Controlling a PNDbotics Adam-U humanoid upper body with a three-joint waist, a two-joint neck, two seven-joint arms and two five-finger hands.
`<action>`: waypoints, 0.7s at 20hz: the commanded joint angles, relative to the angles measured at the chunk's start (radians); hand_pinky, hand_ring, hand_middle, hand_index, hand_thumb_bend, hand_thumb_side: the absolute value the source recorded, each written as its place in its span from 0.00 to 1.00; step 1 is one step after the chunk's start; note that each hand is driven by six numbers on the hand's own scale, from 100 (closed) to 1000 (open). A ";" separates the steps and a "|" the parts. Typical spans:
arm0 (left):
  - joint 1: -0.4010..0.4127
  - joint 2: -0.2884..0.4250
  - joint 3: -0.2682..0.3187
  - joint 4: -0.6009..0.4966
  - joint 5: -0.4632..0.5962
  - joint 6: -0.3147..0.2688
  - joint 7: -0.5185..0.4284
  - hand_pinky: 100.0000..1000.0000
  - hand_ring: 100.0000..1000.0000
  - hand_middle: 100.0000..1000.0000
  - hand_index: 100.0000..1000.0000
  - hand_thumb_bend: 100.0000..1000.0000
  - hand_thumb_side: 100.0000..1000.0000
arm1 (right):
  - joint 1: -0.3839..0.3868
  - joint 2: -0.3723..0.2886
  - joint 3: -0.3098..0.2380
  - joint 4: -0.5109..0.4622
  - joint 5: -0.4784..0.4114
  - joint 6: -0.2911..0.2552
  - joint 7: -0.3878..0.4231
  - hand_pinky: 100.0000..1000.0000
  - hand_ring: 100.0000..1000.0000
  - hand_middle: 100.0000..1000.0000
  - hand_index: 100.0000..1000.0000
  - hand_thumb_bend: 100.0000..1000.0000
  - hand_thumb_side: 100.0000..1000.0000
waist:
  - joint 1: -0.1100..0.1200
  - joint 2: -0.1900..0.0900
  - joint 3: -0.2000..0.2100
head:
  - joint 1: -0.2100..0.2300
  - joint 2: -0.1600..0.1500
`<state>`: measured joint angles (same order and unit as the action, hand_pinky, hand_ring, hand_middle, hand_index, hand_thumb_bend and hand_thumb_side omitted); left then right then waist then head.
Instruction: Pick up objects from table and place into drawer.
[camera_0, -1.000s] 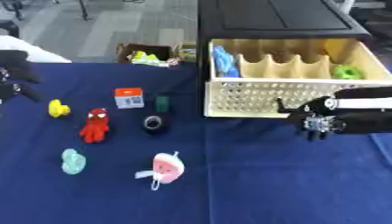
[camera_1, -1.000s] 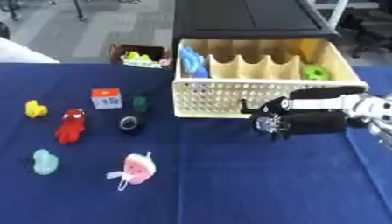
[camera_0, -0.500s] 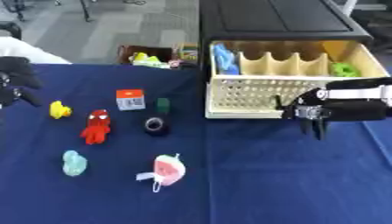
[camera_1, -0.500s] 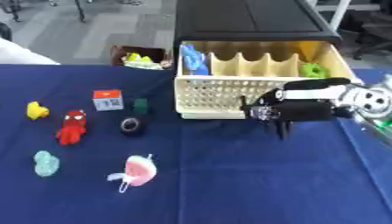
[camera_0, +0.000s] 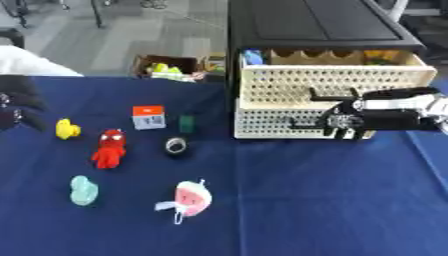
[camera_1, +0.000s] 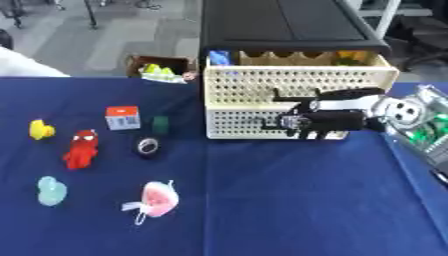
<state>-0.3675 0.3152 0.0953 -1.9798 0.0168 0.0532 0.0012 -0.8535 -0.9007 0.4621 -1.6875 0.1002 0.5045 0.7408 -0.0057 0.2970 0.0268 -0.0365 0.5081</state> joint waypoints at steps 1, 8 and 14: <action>-0.003 0.008 0.012 -0.020 -0.002 0.000 -0.003 0.37 0.53 0.53 0.66 0.00 1.00 | -0.021 -0.012 -0.027 0.002 0.013 0.026 0.030 0.70 0.80 0.77 0.90 0.00 1.00 | -0.001 -0.016 -0.002 | -0.001 -0.008; 0.001 0.003 0.012 -0.020 -0.004 0.004 -0.010 0.37 0.53 0.53 0.65 0.00 1.00 | -0.044 0.004 -0.033 0.033 0.028 0.014 0.021 0.70 0.80 0.76 0.90 0.00 1.00 | -0.002 -0.017 0.000 | -0.001 -0.014; 0.003 -0.001 0.010 -0.020 -0.006 0.006 -0.017 0.37 0.53 0.53 0.65 0.00 1.00 | -0.080 0.034 -0.032 0.087 0.056 0.002 0.013 0.70 0.80 0.76 0.89 0.00 1.00 | -0.001 -0.016 0.005 | -0.004 -0.017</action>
<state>-0.3597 0.3066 0.0955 -1.9798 0.0145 0.0601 -0.0108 -0.9120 -0.8544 0.4485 -1.6095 0.1457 0.4969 0.7421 -0.0080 0.2971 0.0320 -0.0380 0.5025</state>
